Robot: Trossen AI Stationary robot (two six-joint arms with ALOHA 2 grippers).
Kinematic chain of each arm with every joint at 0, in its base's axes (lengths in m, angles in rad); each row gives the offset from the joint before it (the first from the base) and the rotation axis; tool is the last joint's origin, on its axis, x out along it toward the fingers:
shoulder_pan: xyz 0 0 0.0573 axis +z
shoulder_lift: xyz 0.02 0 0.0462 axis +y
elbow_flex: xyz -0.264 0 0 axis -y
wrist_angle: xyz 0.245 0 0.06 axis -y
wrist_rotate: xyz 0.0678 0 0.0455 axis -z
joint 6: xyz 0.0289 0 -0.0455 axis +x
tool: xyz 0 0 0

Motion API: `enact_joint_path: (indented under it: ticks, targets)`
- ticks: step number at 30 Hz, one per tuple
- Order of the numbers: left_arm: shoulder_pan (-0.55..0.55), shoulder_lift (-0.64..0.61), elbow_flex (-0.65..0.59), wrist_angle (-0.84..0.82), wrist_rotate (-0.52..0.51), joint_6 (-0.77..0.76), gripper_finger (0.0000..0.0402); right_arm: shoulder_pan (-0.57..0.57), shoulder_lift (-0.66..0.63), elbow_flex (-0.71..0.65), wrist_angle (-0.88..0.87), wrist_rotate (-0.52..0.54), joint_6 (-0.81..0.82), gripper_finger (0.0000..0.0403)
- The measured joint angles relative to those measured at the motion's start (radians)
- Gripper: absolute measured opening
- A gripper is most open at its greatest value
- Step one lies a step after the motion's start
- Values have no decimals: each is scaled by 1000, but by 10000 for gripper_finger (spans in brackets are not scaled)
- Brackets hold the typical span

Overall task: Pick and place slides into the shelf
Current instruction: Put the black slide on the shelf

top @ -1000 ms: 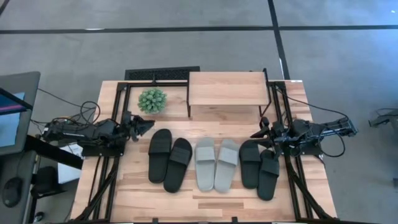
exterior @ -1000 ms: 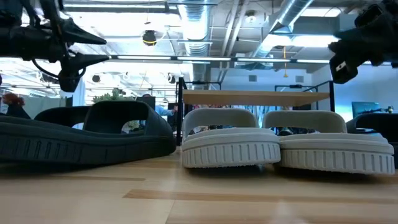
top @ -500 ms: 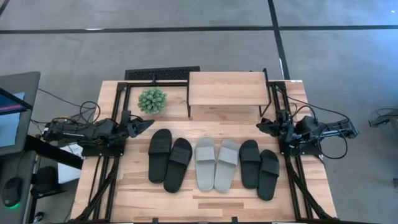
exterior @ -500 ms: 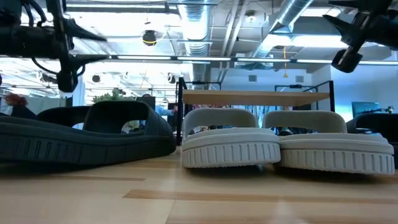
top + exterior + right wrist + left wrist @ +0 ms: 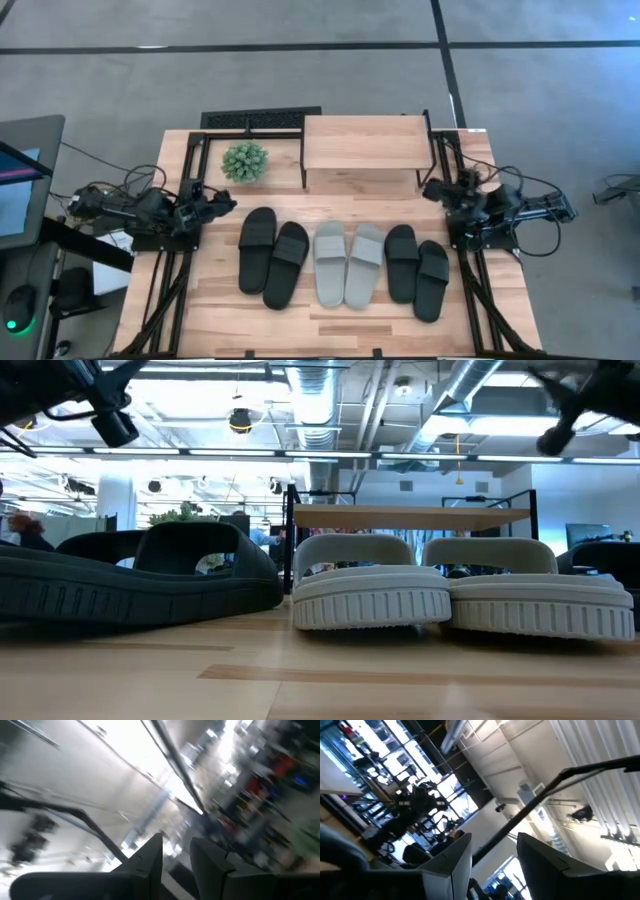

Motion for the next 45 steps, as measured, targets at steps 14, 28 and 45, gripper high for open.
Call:
enact_joint_path:
  ticks: [14, 28, 45]
  targets:
    - [-57, 265, 90, 151, -258, 209, 144, 2, 305, 189, 44, -9, -398, 88]
    - [-94, 346, 148, 190, -55, 173, 144, 60, 652, 524, 6, -253, -430, 88]
    - [-173, 617, 459, -183, 102, 215, 144, 270, 780, 933, -672, -10, -669, 88]
